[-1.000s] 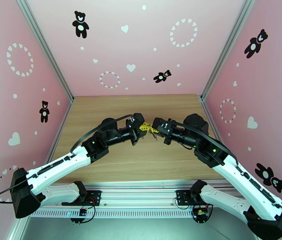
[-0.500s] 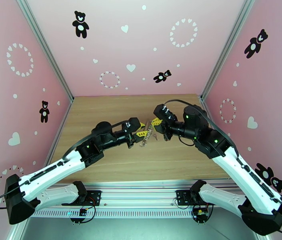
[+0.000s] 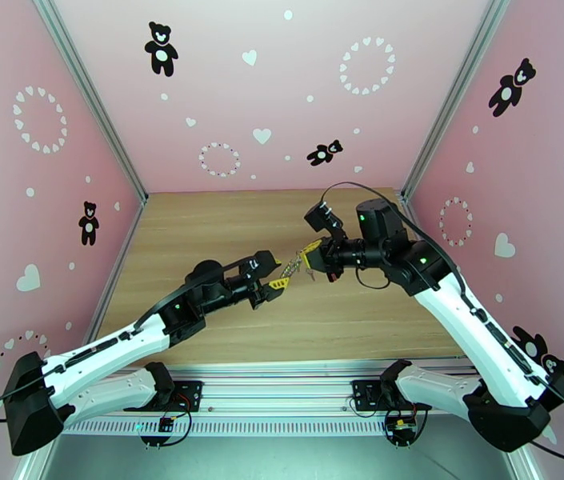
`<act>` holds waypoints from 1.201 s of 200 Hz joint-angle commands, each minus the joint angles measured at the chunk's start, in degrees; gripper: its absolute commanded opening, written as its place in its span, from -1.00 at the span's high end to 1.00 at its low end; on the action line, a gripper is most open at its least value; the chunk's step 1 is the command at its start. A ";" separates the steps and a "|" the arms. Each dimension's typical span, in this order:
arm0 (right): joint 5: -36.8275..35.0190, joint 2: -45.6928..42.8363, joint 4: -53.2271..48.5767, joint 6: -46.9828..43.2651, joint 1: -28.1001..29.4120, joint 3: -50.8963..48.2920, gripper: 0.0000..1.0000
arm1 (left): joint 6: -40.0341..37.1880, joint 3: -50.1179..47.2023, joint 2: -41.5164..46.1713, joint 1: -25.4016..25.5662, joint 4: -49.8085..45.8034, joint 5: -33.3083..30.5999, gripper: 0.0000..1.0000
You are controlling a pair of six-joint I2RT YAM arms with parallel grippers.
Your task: Remove the keys from the keyring
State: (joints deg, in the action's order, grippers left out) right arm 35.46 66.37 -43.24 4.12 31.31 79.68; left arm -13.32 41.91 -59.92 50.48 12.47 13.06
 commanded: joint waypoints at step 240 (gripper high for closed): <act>18.40 -7.26 21.24 -9.19 -1.08 -11.40 1.00 | 12.18 14.46 -4.70 -5.31 -4.63 24.71 0.54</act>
State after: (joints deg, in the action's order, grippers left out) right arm 51.51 60.60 -24.14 -4.60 30.28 68.93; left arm -0.80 54.94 -64.73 44.88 6.48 37.12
